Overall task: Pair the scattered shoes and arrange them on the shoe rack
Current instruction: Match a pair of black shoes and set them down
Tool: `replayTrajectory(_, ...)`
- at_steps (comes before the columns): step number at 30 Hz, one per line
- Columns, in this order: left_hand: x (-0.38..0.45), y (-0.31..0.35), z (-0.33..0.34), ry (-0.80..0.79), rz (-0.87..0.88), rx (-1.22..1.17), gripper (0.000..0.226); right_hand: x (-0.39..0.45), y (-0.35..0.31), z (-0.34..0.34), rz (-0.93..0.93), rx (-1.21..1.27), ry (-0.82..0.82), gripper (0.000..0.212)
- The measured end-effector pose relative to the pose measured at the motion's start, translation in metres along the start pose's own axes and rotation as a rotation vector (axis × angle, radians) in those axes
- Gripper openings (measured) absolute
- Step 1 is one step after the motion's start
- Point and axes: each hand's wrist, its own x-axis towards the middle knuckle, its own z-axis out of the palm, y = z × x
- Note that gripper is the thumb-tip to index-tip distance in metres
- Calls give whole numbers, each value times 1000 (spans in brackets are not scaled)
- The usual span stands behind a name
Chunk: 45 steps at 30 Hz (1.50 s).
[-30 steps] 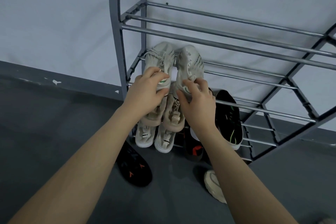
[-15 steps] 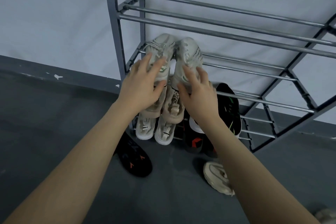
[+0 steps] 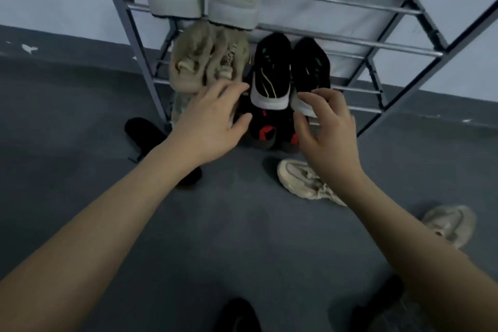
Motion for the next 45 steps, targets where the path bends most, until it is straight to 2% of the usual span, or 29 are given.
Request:
replayTrajectory(6, -59, 33, 89, -274, 26, 28, 51, -106, 58, -13, 160, -18, -125, 38)
replayTrajectory(9, -97, 42, 127, -351, -15, -26, 47, -167, 74, -10, 208, -43, -216, 40)
replayTrajectory(14, -177, 35, 168, -432, -141, -65, 52, -262, 71, 16, 270, -51, -433, 44)
replayTrajectory(21, -271, 10, 178, -648, -271, 121, 75, -338, 43, 55, 194, -55, -746, 60)
replayTrajectory(22, -276, 8, 179, -677, -268, 155, 73, -344, 40, 59, 166, -91, -737, 56)
replayTrajectory(24, -283, 4, 185, -701, -254, 161, 56, -354, 35, 68, 125, -171, -673, 49)
replayTrajectory(28, -280, -5, 191, -582, -348, -90, 43, -359, 31, 80, 136, -191, -562, 42)
replayTrajectory(33, -263, -4, 190, -404, -238, -199, 43, -351, 34, 78, 281, 6, -444, 36)
replayTrajectory(36, -238, 6, 192, -279, -233, -282, 32, -336, 42, 70, 382, 200, -360, 36)
replayTrajectory(40, -192, 29, 202, -143, -246, -412, 20, -303, 61, 51, 473, 291, -229, 35)
replayTrajectory(43, -152, 47, 214, -147, -181, -423, 25, -276, 86, 40, 500, 243, -171, 35)
replayTrajectory(45, -134, 56, 226, -252, -172, -418, 36, -261, 105, 35, 548, 214, -132, 34)
